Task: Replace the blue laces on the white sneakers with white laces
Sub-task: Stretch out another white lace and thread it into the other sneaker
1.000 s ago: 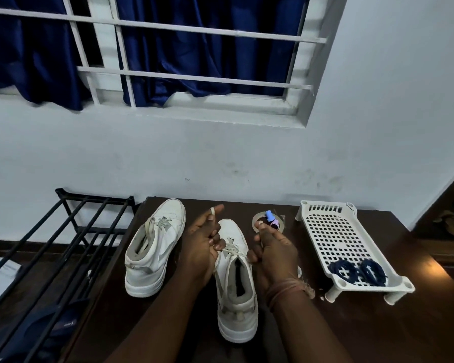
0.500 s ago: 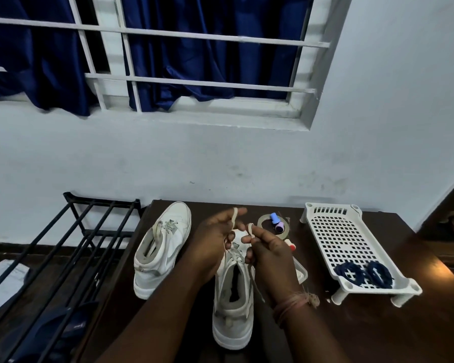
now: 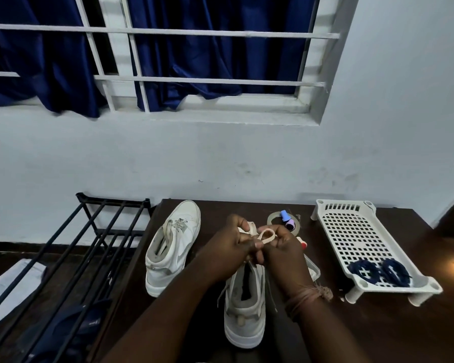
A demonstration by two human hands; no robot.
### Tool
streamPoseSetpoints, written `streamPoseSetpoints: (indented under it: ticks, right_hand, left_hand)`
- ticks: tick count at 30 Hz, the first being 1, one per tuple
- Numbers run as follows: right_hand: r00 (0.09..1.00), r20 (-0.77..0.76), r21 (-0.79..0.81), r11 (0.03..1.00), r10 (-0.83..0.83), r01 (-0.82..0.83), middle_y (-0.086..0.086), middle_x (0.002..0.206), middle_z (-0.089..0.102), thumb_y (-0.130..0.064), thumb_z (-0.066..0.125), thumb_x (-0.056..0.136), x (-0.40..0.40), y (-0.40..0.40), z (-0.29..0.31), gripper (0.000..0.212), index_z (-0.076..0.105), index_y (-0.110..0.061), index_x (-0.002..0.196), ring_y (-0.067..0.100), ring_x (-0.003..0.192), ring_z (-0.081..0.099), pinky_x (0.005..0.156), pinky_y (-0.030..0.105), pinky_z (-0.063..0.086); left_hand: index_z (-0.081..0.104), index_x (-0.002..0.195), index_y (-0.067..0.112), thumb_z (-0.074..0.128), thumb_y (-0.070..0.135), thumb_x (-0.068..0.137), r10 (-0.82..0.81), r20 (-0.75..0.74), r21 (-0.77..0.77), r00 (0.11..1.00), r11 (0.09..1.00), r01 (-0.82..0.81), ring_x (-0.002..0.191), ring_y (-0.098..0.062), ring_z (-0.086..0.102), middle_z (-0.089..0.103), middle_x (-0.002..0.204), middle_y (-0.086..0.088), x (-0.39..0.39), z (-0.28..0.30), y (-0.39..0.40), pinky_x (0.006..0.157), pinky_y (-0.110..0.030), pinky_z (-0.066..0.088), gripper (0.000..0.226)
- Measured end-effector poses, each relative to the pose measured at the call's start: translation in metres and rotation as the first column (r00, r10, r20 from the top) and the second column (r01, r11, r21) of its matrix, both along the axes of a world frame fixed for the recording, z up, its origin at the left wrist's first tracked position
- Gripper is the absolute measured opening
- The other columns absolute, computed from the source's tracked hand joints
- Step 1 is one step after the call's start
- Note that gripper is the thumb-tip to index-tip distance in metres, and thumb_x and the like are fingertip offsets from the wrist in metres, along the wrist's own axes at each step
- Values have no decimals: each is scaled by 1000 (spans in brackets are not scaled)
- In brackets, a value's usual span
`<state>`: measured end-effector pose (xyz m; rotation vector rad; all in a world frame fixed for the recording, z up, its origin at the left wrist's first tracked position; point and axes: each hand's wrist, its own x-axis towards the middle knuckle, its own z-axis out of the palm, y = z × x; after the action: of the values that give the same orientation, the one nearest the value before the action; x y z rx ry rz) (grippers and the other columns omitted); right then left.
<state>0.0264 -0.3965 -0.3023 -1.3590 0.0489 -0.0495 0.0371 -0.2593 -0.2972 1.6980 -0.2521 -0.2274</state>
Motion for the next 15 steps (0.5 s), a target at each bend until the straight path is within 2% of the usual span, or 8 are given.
streamPoseSetpoints:
  ticks: [2, 4, 6, 8, 11, 15]
  right_hand:
    - [995, 24, 0, 995, 95, -95, 26, 56, 52, 17, 52, 88, -2, -2, 3, 18, 57, 7, 103, 28, 51, 59, 52, 30, 52]
    - [986, 61, -50, 987, 154, -151, 38, 66, 57, 11, 55, 92, -4, -4, 5, 15, 59, 5, 105, 41, 60, 66, 60, 37, 57]
    - [975, 97, -98, 977, 199, -190, 37, 77, 65, 6, 55, 95, -5, -5, 8, 14, 62, 2, 107, 46, 71, 69, 68, 43, 59]
    - [962, 116, -147, 962, 247, -229, 30, 78, 69, 3, 52, 98, -6, -8, 9, 16, 64, -1, 109, 37, 72, 71, 70, 39, 58]
    - [951, 121, -187, 948, 284, -259, 28, 81, 70, 2, 51, 99, -6, -10, 10, 19, 66, -3, 111, 31, 73, 71, 68, 37, 55]
    - [982, 93, -92, 984, 162, -153, 26, 80, 72, -3, 58, 97, -4, -7, 7, 13, 68, 2, 103, 35, 69, 71, 62, 36, 56]
  left_hand:
    - [37, 121, 13, 63, 8, 96, 31, -75, -9, 997, 999, -32, 67, -23, 58, 73, 75, -10, 1, -4, 5, 63, -25, 45, 36]
    - [41, 130, 11, 68, 16, 90, 7, -136, -80, 991, 997, -19, 72, -25, 59, 74, 79, -15, 3, -7, 10, 65, -28, 46, 49]
    - [56, 123, 3, 67, 18, 90, -24, -147, -190, 989, 982, -4, 72, -25, 60, 72, 81, -18, 1, -7, 12, 64, -26, 46, 38]
    - [66, 113, -4, 63, 11, 97, -22, -183, -290, 983, 956, -32, 68, -21, 60, 69, 80, -17, 2, -8, 13, 62, -23, 46, 22]
    - [69, 107, -11, 57, 8, 99, 8, -269, -358, 963, 927, -107, 63, -18, 56, 66, 80, -16, 1, -8, 12, 61, -21, 44, 24]
    - [75, 100, -6, 58, 4, 97, 44, -296, -374, 954, 914, -159, 63, -18, 55, 68, 82, -19, -1, -6, 7, 64, -26, 46, 21]
